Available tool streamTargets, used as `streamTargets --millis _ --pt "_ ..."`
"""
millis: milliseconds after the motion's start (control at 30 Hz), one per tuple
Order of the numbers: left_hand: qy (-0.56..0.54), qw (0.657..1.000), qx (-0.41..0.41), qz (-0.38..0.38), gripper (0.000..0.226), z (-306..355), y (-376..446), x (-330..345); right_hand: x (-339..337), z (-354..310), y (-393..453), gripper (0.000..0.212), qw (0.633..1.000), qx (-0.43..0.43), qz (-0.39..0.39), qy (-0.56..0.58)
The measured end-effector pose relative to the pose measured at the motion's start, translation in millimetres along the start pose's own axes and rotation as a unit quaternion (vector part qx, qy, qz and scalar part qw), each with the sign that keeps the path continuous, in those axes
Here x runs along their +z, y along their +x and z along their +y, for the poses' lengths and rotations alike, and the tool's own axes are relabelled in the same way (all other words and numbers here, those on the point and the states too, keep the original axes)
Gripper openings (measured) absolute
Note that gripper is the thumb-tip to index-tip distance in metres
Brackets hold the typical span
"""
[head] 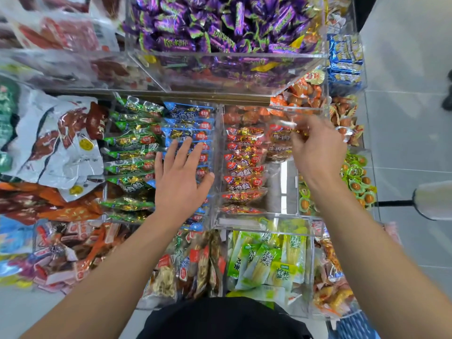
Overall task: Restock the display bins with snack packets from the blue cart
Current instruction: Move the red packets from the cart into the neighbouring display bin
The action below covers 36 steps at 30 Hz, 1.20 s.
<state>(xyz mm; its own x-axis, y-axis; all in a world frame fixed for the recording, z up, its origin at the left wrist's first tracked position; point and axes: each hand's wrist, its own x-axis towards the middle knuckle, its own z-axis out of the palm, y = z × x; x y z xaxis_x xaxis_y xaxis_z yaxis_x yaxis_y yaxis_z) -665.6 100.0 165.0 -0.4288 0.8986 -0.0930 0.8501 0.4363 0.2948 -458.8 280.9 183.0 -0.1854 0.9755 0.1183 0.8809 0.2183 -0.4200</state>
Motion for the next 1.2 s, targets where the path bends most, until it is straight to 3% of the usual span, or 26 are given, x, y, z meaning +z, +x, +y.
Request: streamTargets --millis 100,433,533,633,767,867,933,1033,1200 --pt "-0.008 1.0 -0.004 0.004 0.069 0.0 0.8 1.2 -8.1 0.2 4.0 0.02 1.0 0.002 -0.003 -0.003" --pt "-0.033 0.999 -0.01 -0.001 0.07 0.4 1.6 -1.8 39.1 9.4 5.9 0.021 0.984 0.039 -0.158 -0.068" --pt "-0.037 0.999 -0.013 -0.004 0.069 -0.3 1.8 -1.0 53.7 15.1 3.7 0.026 0.978 0.041 -0.199 -0.042" --pt "-0.042 0.999 -0.014 -0.003 0.069 -0.9 2.7 -0.3 63.1 19.9 -0.9 0.035 0.981 0.064 -0.185 0.008" --pt "-0.038 0.999 -0.015 0.004 0.069 -1.2 3.4 1.5 64.7 22.4 -20.5 0.062 0.983 0.103 -0.144 0.055" --pt "-0.033 0.999 -0.017 0.003 0.068 -1.6 3.6 3.0 65.1 27.5 -37.6 0.04 0.992 0.08 -0.072 0.072" --pt "-0.033 0.999 -0.016 0.002 0.067 -2.1 3.7 3.4 69.8 31.9 -42.3 0.028 0.988 0.072 -0.123 0.051" --pt "-0.036 0.999 -0.016 0.001 0.066 -1.7 4.1 2.8 78.1 39.6 -40.3 0.043 0.963 0.107 -0.244 0.04" --pt "-0.04 0.999 -0.019 -0.006 0.065 0.6 4.4 -1.0 77.0 42.2 -37.7 0.061 0.942 0.157 -0.285 0.079"
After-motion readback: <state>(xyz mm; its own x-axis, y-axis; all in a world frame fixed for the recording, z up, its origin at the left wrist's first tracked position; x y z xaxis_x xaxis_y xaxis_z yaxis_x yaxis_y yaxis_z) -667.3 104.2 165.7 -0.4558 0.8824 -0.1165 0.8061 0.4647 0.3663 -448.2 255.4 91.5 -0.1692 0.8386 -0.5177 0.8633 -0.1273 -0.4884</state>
